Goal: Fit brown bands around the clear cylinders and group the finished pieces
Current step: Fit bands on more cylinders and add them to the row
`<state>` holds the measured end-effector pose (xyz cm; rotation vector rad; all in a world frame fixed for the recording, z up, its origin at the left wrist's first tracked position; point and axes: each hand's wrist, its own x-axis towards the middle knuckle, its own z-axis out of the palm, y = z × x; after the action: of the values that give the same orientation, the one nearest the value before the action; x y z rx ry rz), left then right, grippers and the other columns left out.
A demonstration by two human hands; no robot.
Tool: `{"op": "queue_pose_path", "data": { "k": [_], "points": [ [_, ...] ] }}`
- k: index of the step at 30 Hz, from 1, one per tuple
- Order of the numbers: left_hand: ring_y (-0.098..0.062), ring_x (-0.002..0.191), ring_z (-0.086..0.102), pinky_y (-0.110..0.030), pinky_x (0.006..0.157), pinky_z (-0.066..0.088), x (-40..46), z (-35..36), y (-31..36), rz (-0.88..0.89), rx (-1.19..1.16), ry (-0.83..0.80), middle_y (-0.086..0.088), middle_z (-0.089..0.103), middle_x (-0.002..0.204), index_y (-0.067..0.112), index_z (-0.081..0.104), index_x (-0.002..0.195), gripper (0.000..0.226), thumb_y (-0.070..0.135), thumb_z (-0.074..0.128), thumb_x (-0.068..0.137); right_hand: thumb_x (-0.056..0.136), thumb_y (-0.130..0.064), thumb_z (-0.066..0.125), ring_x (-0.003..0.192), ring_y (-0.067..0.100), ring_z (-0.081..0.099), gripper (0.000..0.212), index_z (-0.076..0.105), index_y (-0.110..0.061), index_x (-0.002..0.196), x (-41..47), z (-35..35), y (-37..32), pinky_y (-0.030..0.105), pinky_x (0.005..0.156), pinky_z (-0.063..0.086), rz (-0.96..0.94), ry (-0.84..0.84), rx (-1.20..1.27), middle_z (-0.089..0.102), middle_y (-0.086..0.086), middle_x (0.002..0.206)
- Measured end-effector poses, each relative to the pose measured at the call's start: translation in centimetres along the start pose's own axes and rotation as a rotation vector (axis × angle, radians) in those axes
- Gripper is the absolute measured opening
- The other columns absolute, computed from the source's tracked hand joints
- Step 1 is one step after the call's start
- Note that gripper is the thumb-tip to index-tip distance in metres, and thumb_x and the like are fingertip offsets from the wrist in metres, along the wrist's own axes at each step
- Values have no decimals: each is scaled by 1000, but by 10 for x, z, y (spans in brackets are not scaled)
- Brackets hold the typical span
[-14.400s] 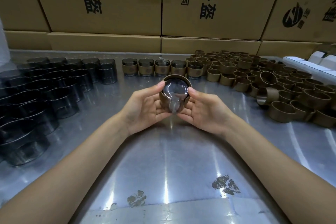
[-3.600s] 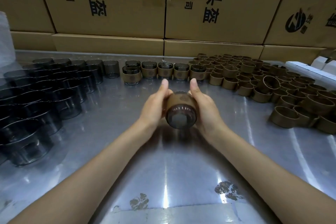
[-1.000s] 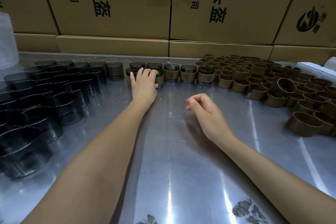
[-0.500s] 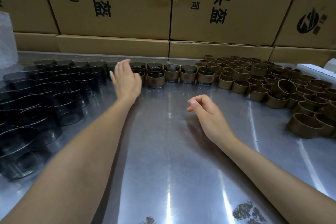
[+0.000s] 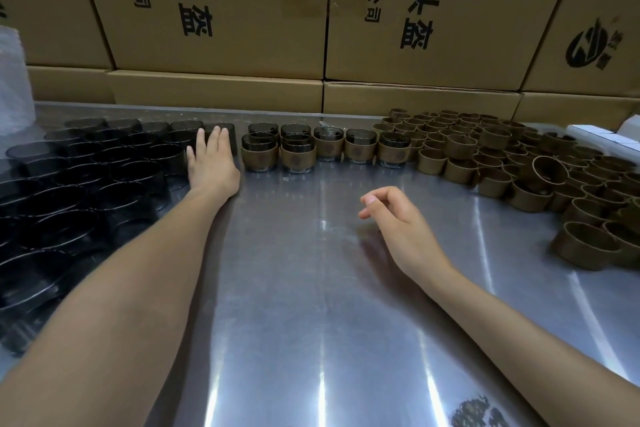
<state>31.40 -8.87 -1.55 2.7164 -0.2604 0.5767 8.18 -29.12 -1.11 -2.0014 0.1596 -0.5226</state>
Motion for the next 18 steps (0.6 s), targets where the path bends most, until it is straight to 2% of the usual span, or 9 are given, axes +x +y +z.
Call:
{"op": "queue_pose_path", "data": {
  "k": [3, 6, 10, 18],
  "points": [
    [-33, 142, 18, -44, 118, 14, -4, -3, 1, 55, 44, 88, -16, 28, 151, 5, 28, 146, 61, 1, 49, 89, 100, -30, 43, 88, -4, 53, 12, 54, -25, 99, 1, 0, 0, -1, 66, 36, 3, -2, 1, 63, -8, 94],
    [-37, 124, 35, -43, 107, 28, -11, -7, 5, 91, 142, 157, -22, 40, 133, -2, 42, 133, 41, 9, 50, 93, 100, -30, 43, 88, -4, 53, 12, 54, -25, 98, 1, 0, 1, -1, 66, 35, 1, -1, 2, 63, -8, 94],
    [-38, 113, 42, -43, 99, 30, -21, -13, 8, 105, 236, 198, -23, 49, 120, -4, 54, 117, 29, 15, 45, 98, 100, -30, 43, 87, -4, 53, 11, 53, -29, 94, 1, 0, 1, 0, 65, 36, -1, -3, -3, 63, -8, 93],
    [-39, 99, 51, -46, 83, 34, -59, -29, 19, 91, 161, 247, -21, 59, 105, -1, 57, 106, 24, 17, 45, 96, 100, -30, 44, 86, -1, 55, 14, 52, -31, 88, 0, 1, 1, 1, 59, 38, -14, -3, 12, 64, -5, 94]
  ]
}}
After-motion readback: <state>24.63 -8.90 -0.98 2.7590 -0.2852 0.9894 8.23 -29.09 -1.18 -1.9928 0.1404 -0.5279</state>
